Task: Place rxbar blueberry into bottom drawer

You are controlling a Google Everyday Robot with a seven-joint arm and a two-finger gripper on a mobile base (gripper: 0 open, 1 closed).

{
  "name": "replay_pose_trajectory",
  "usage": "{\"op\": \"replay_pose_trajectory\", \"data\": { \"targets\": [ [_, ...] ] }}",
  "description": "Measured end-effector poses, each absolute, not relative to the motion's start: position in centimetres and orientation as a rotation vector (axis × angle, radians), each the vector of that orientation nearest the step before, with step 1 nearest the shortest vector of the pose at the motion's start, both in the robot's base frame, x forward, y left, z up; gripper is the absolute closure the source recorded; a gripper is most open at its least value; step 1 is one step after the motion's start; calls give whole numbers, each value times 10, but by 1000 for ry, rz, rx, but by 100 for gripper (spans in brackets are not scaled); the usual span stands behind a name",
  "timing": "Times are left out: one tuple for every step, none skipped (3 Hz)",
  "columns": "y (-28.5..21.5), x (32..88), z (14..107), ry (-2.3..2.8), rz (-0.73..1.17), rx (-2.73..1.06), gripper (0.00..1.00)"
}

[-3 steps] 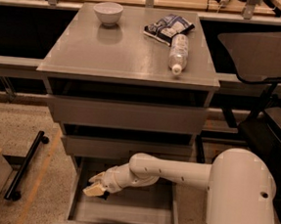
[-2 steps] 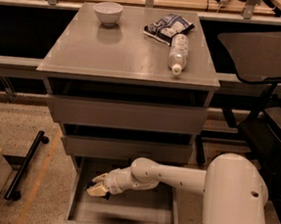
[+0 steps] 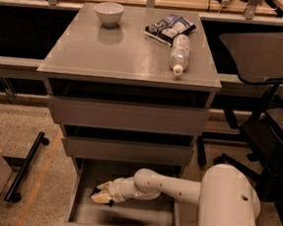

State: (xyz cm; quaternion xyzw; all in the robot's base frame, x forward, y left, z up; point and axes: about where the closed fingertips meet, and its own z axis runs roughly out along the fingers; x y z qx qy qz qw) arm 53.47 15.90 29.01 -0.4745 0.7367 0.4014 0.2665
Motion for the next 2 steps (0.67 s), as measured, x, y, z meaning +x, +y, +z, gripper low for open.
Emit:
{"op": "replay_pose_trajectory", "data": {
  "targets": [
    [160, 535, 289, 1991, 1085, -1283, 100],
    [168, 533, 262, 2023, 1098, -1292, 100]
  ]
}}
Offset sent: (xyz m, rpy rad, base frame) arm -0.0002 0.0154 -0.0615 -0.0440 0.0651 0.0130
